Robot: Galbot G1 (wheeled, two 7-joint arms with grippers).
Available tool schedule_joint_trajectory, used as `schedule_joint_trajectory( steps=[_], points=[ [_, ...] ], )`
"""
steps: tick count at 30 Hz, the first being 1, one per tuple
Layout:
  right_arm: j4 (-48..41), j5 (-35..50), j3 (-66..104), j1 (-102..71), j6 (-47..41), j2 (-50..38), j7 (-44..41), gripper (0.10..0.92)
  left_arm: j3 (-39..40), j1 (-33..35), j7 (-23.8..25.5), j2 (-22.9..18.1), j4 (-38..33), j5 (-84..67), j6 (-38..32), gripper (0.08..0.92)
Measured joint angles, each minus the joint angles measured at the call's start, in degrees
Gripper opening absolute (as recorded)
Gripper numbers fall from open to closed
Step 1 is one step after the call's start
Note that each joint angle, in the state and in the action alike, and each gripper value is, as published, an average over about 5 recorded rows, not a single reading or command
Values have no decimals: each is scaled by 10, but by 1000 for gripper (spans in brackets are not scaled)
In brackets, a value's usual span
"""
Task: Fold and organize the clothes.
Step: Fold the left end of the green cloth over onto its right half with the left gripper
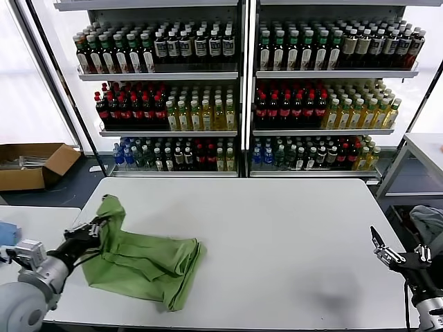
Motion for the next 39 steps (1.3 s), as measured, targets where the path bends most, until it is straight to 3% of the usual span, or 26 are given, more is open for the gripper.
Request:
schedule_joint_trajectory(
  steps=[8, 15, 18, 29, 39],
  points=[
    [1, -7, -1, -1, 0, 4, 1, 823, 63, -18, -61, -38, -24, -83, 21, 97],
    [7, -13, -1, -2, -5, 8, 2, 823, 123, -11, -70, -80, -21, -79, 31, 97],
    [10, -15, -2, -4, -5, 10, 1, 823, 152, -11, -69, -97, -15, -63, 33, 134],
    [12, -21, -6, -5, -6, 16, 0, 823, 241, -21, -75, -140, 1, -17, 34, 432],
    [15, -22, -7, -7, -5, 21, 0, 823, 250, -4, -80, -137, -38, -17, 38, 735]
  ],
)
